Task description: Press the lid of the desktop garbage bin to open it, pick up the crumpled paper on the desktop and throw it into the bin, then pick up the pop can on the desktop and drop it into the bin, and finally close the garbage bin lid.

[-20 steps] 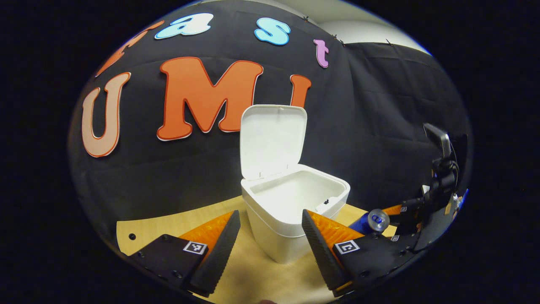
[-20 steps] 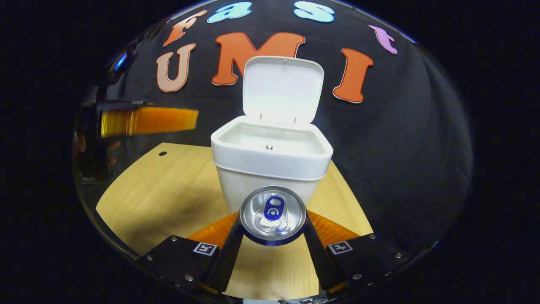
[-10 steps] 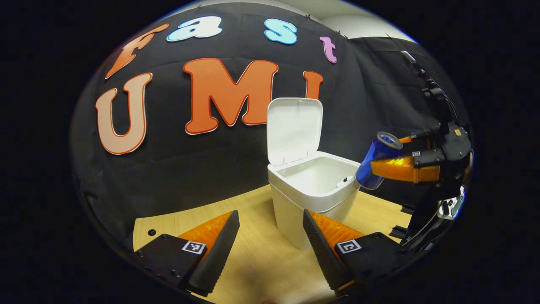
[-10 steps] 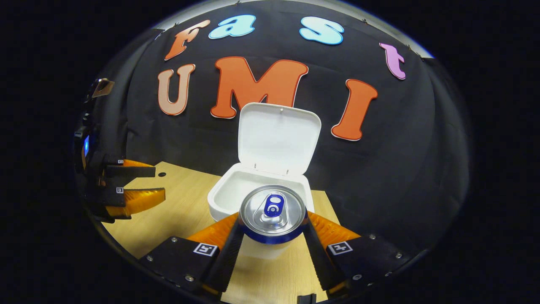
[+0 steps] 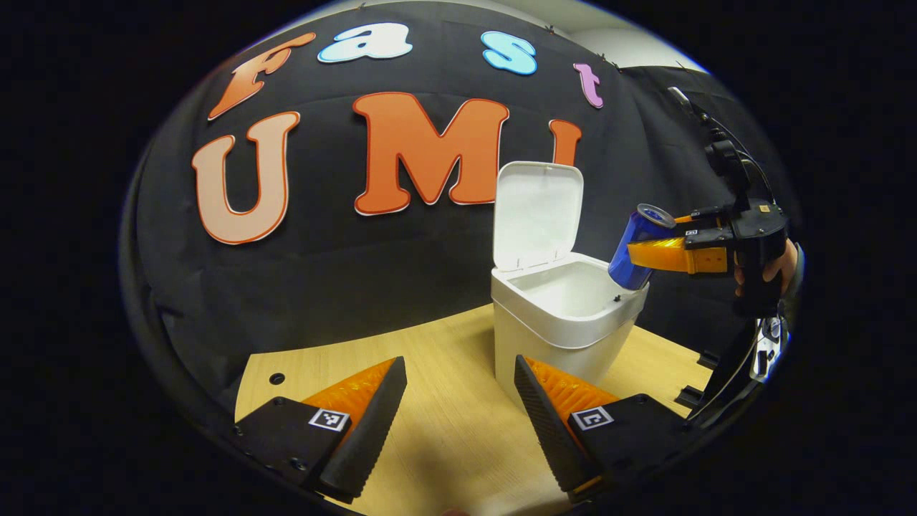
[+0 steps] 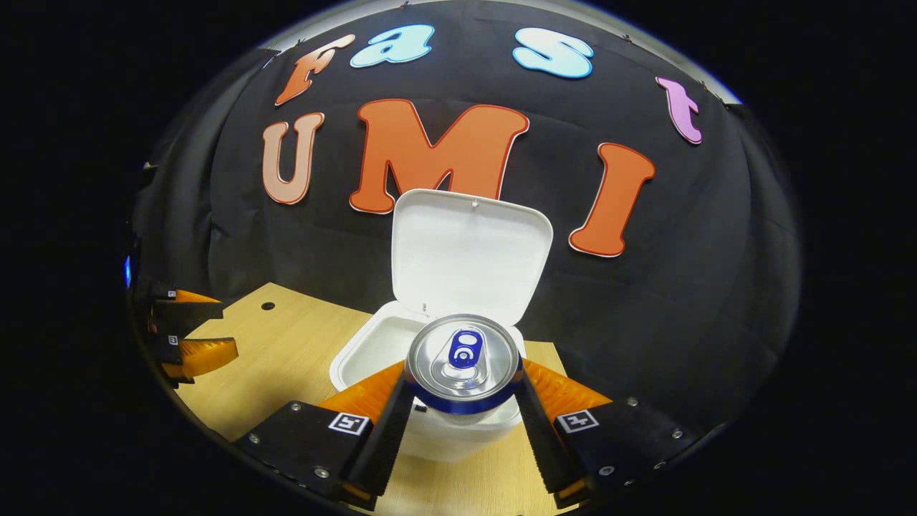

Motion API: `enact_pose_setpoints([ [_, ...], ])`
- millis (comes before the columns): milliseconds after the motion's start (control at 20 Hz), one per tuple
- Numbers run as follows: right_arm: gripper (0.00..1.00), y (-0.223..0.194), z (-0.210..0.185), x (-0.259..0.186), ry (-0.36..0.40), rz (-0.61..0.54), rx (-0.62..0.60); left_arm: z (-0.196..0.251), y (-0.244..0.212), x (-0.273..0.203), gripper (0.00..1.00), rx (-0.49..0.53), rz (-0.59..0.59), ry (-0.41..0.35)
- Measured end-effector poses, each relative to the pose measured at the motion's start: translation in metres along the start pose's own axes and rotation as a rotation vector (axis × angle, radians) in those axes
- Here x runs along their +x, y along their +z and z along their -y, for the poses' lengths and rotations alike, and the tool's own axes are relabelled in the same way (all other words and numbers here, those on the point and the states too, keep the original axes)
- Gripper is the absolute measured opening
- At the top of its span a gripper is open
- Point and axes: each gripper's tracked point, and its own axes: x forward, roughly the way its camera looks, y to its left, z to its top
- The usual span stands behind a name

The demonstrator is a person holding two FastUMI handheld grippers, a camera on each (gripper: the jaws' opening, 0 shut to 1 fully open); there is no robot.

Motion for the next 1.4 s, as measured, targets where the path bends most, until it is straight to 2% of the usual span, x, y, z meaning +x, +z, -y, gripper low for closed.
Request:
enact_pose_setpoints([
  [300,0.8,-0.009,-0.009,0.024,0.027,-0.019,-0.023,-0.021,-0.002,-0.016,0.97,-0.019,0.018,0.08],
  [350,0.76,-0.013,-0.01,0.028,0.031,-0.026,-0.027,-0.023,-0.002,-0.018,0.97,-0.017,0.021,0.09],
  [400,0.8,-0.017,-0.009,0.03,0.031,-0.034,-0.028,-0.025,-0.002,-0.021,0.97,-0.015,0.023,0.1],
  [450,0.76,-0.022,-0.011,0.035,0.034,-0.047,-0.03,-0.029,-0.003,-0.024,0.97,-0.014,0.024,0.113],
  [500,0.8,-0.024,-0.012,0.039,0.033,-0.055,-0.029,-0.03,-0.004,-0.025,0.97,-0.015,0.023,0.121],
  [850,0.86,-0.022,-0.014,0.05,0.04,-0.061,-0.039,-0.043,-0.014,-0.037,0.97,-0.028,0.014,0.17],
  [1250,0.88,0.069,-0.001,0.062,0.025,0.089,-0.078,-0.059,-0.017,-0.045,0.97,-0.043,0.017,0.214],
  [1400,0.88,0.126,0.016,0.069,-0.015,0.17,-0.092,-0.067,-0.019,-0.049,0.99,-0.051,0.017,0.238],
])
